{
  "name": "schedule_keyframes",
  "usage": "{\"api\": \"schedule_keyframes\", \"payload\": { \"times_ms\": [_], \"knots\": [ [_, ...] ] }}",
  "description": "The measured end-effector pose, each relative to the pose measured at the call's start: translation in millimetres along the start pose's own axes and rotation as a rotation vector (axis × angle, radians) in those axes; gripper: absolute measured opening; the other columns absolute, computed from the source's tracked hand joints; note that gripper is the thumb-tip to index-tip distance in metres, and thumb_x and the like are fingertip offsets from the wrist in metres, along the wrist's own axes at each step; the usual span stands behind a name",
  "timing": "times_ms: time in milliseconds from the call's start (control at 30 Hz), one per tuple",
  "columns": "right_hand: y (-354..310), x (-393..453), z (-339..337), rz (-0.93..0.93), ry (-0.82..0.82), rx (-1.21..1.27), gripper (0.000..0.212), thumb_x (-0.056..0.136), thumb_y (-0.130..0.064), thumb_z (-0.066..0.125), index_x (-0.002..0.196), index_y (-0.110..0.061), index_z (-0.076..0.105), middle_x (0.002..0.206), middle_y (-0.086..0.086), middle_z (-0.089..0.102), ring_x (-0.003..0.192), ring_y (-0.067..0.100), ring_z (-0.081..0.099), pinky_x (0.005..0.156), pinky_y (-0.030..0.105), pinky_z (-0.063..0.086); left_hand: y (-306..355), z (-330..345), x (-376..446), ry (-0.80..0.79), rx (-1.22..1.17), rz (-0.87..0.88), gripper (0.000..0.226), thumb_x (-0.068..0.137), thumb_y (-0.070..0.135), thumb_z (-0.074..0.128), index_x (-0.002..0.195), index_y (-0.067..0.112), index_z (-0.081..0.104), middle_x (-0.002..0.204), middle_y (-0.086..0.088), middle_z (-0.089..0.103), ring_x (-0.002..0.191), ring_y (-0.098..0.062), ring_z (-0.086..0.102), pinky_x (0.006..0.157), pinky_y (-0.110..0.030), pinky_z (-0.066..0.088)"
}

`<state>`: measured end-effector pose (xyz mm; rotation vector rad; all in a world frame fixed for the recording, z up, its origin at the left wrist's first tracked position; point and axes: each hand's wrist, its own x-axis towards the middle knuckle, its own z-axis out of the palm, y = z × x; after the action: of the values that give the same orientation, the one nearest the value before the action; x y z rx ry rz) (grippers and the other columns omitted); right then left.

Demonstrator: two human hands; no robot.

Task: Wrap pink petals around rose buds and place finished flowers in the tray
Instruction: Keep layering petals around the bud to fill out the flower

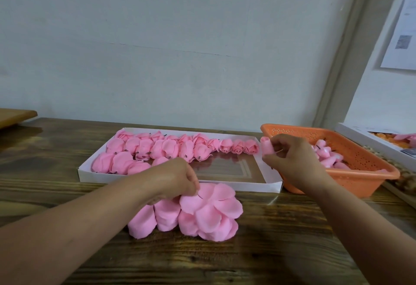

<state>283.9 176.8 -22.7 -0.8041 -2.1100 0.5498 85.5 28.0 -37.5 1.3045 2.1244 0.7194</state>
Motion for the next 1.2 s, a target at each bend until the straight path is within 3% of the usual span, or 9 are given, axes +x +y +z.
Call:
{"api": "schedule_keyframes", "payload": {
  "times_ms": [100,200,400,467,567,700,967,1100,1200],
  "knots": [
    [-11.2,-6.6,2.0,0.085,-0.028,0.292,0.017,0.078,-0.001,0.067,0.079,-0.018,0.065,0.068,0.002,0.07,0.059,0.005,0.062,0.058,0.015,0.048,2.3,6.4,-2.2,0.021,-0.168,-0.05,0.021,0.09,0.01,0.061,0.071,0.018,0.069,0.078,-0.006,0.064,0.07,-0.019,0.053,0.059,-0.024,0.043],
    [-21.3,-14.0,7.4,0.165,-0.121,0.597,0.018,0.075,0.006,0.068,0.086,-0.008,0.066,0.078,0.012,0.073,0.072,0.018,0.065,0.072,0.033,0.051,5.7,14.1,-6.4,0.073,-0.554,-0.057,0.022,0.092,0.0,0.056,0.073,0.008,0.063,0.063,-0.006,0.061,0.053,-0.013,0.053,0.045,-0.019,0.045],
    [-25.5,-21.6,31.7,0.342,-0.341,0.688,0.008,0.074,0.0,0.069,0.078,-0.007,0.068,0.09,0.019,0.07,0.096,0.036,0.059,0.099,0.05,0.041,4.3,31.9,-8.1,0.249,-0.839,-0.053,0.023,0.095,-0.005,0.049,0.077,0.005,0.059,0.064,-0.008,0.062,0.062,-0.018,0.066,0.06,-0.025,0.052],
    [-22.9,-22.4,37.7,0.376,-0.316,0.61,0.01,0.076,-0.003,0.07,0.073,-0.012,0.069,0.091,0.018,0.071,0.098,0.036,0.06,0.095,0.048,0.044,1.4,35.2,-8.9,0.243,-0.777,-0.042,0.014,0.091,-0.005,0.057,0.083,0.006,0.061,0.078,-0.011,0.064,0.07,-0.019,0.065,0.065,-0.027,0.051],
    [-18.7,-23.2,41.5,0.403,-0.262,0.593,0.017,0.074,-0.005,0.072,0.063,-0.017,0.069,0.082,0.008,0.071,0.083,0.021,0.06,0.081,0.035,0.046,-5.1,33.7,-7.0,0.172,-0.374,0.048,0.018,0.08,0.007,0.075,0.094,0.014,0.065,0.095,-0.005,0.067,0.089,-0.017,0.064,0.078,-0.026,0.053],
    [-9.8,-25.0,41.5,0.448,-0.293,0.568,0.008,0.075,-0.004,0.072,0.073,-0.011,0.069,0.091,0.015,0.071,0.088,0.025,0.062,0.082,0.04,0.048,-3.4,31.6,-7.6,0.12,0.01,0.114,0.029,0.08,0.007,0.069,0.1,0.025,0.057,0.096,0.008,0.059,0.09,-0.009,0.058,0.081,-0.023,0.05],
    [0.6,-15.5,35.1,0.472,-0.373,0.768,0.017,0.069,-0.001,0.07,0.084,-0.004,0.061,0.083,0.013,0.071,0.089,0.027,0.067,0.09,0.043,0.047,4.7,31.9,-2.7,0.19,-0.439,0.283,0.059,0.079,-0.018,0.052,0.1,0.037,0.057,0.105,0.0,0.06,0.098,-0.013,0.059,0.079,-0.025,0.052],
    [-5.5,-6.1,30.5,0.428,-0.59,1.031,0.025,0.062,-0.009,0.06,0.086,-0.005,0.059,0.075,0.009,0.064,0.073,0.021,0.063,0.074,0.034,0.041,18.8,20.9,-4.2,0.007,-0.489,0.466,0.07,0.078,-0.023,0.046,0.112,0.038,0.054,0.105,0.0,0.059,0.086,-0.003,0.058,0.067,-0.018,0.047],
    [-9.4,1.5,30.8,0.277,-0.717,1.151,0.035,0.053,-0.013,0.067,0.084,0.001,0.059,0.089,0.019,0.059,0.081,0.029,0.055,0.082,0.04,0.038,29.4,12.7,-3.1,-0.094,-0.495,0.558,0.071,0.079,-0.026,0.042,0.117,0.034,0.051,0.1,0.0,0.057,0.076,-0.002,0.059,0.059,-0.017,0.044]
  ]
}}
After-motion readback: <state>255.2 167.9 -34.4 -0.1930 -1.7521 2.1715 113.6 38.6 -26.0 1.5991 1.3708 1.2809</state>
